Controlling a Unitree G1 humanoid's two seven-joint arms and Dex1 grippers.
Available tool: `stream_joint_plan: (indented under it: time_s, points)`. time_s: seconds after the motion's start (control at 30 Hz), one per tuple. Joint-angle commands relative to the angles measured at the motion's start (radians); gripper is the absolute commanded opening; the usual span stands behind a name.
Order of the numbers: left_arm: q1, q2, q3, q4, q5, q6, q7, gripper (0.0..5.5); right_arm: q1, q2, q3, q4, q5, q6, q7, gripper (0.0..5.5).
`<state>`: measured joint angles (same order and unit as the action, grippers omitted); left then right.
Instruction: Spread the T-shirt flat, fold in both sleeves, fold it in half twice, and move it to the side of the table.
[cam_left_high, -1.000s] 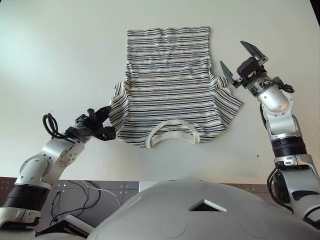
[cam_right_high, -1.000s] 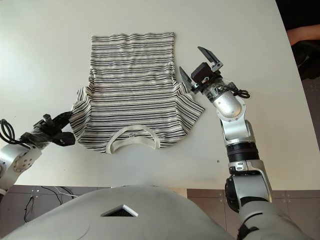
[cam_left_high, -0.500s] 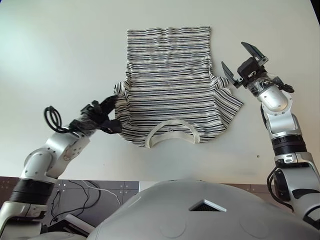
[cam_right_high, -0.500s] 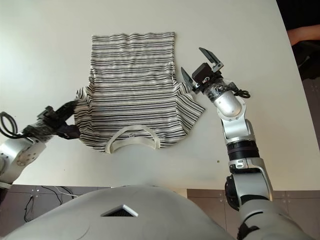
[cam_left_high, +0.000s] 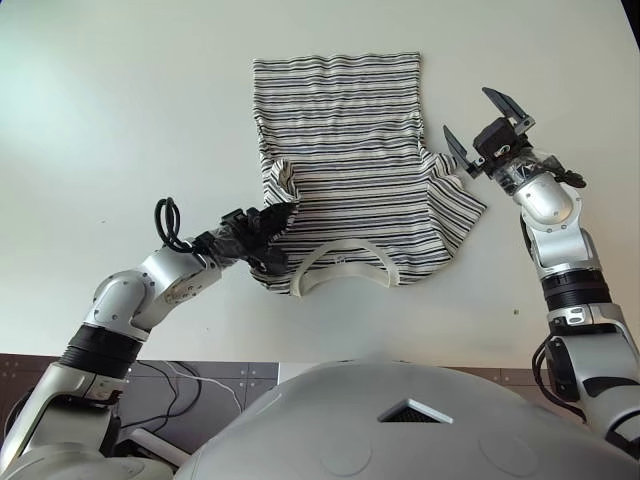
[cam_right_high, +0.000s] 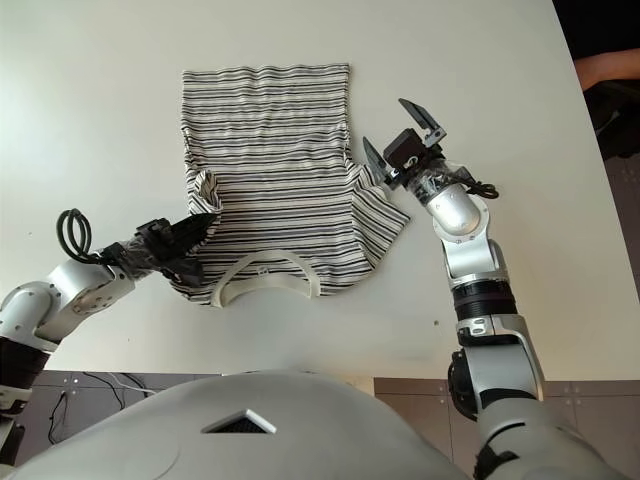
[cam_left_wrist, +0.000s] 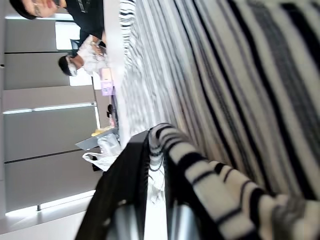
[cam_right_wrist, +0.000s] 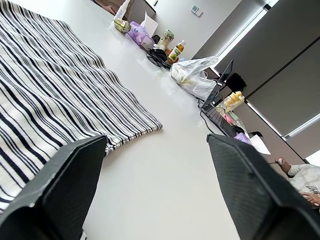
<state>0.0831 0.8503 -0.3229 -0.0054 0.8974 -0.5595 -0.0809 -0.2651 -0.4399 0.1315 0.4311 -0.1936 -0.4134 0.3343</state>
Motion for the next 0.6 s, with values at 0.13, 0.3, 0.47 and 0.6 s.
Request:
stream_joint_plan:
  time_s: [0.13,0.3,0.47,0.6]
  points:
    - [-0.001,0.006,0.003,0.023,-0.034,-0.013,-0.032,1.35,-0.015,-0.012,-0.016,-0.01,-0.002,-0.001,-0.009,3.68]
    - [0.028,0.011,0.05,-0.034,-0.101,-0.022,-0.035,2.09,0.08,-0.078,-0.057,-0.158,0.02,0.006,0.025,3.68]
    - [0.093,0.027,0.145,-0.127,-0.184,-0.025,-0.033,2.79,0.212,-0.155,-0.119,-0.416,0.095,0.046,0.105,3.68]
    - [0.131,0.03,0.222,-0.187,-0.265,-0.033,-0.05,2.94,0.335,-0.257,-0.181,-0.591,0.109,0.053,0.182,3.68]
